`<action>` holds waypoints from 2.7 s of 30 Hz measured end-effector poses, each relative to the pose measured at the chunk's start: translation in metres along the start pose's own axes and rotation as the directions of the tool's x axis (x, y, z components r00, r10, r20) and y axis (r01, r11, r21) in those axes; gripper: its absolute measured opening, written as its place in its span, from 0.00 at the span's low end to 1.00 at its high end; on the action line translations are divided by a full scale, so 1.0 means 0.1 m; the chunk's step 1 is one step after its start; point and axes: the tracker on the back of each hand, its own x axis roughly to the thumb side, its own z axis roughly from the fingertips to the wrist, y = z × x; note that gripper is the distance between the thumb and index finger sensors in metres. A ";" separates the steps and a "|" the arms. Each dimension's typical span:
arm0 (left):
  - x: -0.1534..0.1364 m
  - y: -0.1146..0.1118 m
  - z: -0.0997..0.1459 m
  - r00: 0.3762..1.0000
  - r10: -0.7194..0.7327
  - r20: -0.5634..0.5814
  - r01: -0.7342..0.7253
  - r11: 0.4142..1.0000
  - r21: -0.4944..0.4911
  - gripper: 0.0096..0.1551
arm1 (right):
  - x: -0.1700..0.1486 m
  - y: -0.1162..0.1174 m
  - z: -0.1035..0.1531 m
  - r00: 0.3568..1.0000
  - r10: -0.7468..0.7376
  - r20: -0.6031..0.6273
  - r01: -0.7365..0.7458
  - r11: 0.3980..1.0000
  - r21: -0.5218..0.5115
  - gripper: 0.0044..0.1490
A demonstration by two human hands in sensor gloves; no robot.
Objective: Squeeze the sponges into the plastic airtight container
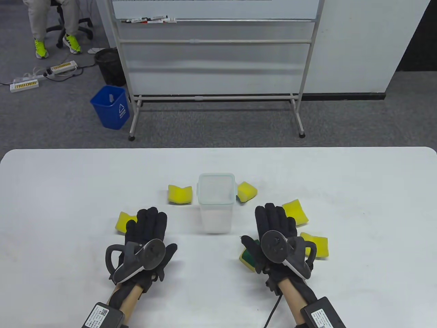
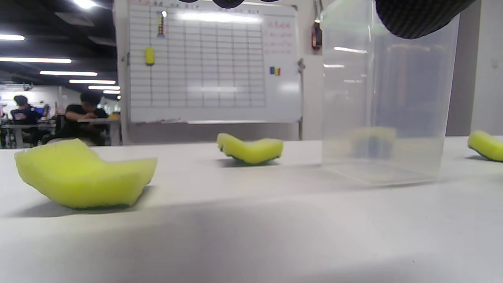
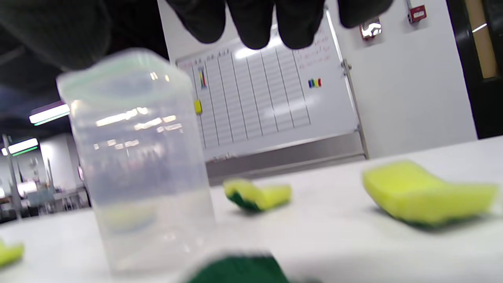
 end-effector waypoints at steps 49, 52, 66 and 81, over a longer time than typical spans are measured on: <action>-0.10 0.08 0.11 0.984 0.175 -0.017 -0.175 0.984 0.008 0.50 | 1.31 -0.13 -0.25 0.998 -0.031 0.050 0.007 0.911 0.412 0.40; -0.10 0.08 0.11 0.984 0.179 -0.021 -0.179 0.984 0.000 0.49 | 1.31 -0.16 -0.25 0.998 -0.046 0.046 0.022 0.905 0.425 0.39; -0.30 0.37 0.08 0.762 0.642 -0.089 -0.606 0.755 0.251 0.43 | 0.87 -0.36 -0.39 0.950 -0.292 -0.108 0.307 0.936 0.171 0.42; -0.09 0.13 -0.44 0.554 0.763 -0.333 -0.831 0.528 -0.174 0.41 | 0.44 0.27 -0.55 0.875 -0.267 -0.403 0.438 0.792 0.425 0.48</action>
